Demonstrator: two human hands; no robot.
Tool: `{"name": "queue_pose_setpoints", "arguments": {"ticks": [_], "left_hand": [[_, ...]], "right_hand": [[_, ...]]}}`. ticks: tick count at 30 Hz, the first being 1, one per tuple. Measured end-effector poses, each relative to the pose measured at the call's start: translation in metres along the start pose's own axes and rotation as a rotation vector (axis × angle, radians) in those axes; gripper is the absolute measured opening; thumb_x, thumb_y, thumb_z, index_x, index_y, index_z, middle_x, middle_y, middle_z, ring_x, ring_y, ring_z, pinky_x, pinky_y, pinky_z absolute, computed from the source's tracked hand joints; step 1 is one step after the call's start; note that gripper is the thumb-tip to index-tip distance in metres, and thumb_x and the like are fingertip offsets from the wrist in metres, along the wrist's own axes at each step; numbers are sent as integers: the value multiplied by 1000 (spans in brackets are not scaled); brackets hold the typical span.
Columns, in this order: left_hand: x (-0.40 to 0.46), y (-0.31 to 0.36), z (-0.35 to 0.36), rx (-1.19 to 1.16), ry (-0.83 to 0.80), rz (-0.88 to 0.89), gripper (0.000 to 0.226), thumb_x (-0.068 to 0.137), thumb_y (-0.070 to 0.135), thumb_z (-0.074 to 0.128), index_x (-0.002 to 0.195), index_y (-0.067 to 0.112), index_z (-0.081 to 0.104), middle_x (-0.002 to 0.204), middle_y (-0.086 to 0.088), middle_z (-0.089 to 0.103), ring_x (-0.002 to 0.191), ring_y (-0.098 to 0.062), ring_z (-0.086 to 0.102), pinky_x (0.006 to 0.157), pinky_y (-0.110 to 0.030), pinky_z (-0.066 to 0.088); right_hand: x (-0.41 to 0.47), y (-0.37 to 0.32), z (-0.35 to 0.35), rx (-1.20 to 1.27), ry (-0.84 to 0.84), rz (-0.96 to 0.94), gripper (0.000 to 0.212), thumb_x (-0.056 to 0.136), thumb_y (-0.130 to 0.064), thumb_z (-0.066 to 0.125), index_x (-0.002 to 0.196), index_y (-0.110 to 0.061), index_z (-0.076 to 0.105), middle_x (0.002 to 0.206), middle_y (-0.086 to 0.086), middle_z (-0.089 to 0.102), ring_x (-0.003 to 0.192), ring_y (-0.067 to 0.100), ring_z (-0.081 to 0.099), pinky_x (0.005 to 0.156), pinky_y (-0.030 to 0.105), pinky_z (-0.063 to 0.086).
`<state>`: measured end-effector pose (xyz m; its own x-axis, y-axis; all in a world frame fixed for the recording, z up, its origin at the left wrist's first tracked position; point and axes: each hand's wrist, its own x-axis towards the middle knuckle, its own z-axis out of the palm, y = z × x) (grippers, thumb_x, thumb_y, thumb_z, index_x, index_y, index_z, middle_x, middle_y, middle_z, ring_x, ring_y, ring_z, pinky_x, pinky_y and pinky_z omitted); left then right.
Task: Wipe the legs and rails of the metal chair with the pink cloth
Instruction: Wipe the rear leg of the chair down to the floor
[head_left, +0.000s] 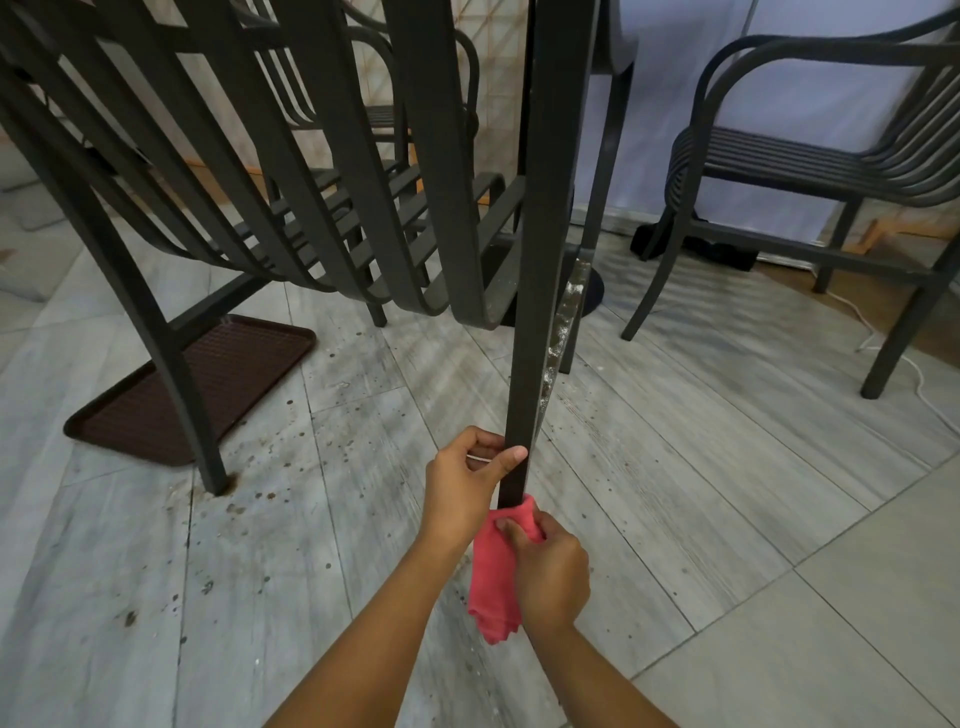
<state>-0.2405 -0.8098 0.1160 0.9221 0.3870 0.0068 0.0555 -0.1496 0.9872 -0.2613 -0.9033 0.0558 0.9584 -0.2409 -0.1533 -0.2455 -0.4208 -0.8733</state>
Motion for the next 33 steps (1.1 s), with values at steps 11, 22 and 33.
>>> {"name": "queue_pose_setpoints", "arguments": {"ticks": [11, 22, 33], "left_hand": [[-4, -24, -14, 123, 60, -47, 19, 87, 30, 63, 72, 19, 70, 65, 3, 69, 62, -9, 66, 63, -16, 50], [1, -42, -6, 203, -111, -51, 29, 79, 29, 72, 104, 16, 71, 92, 4, 71, 87, -5, 65, 75, -11, 48], [4, -49, -6, 210, -103, -41, 19, 78, 31, 72, 94, 21, 69, 80, 14, 67, 78, 2, 63, 65, -8, 47]], "right_hand": [[-2, 23, -26, -53, -40, -37, 20, 79, -37, 69, 93, -24, 71, 60, -21, 51, 57, -2, 49, 52, 20, 38], [0, 8, 1, -71, 24, -167, 24, 82, -41, 64, 103, -30, 67, 82, -13, 68, 71, 8, 62, 60, 26, 50], [5, 25, 19, -69, 62, -152, 31, 82, -40, 65, 112, -35, 64, 90, -12, 71, 75, 7, 64, 60, 22, 45]]}}
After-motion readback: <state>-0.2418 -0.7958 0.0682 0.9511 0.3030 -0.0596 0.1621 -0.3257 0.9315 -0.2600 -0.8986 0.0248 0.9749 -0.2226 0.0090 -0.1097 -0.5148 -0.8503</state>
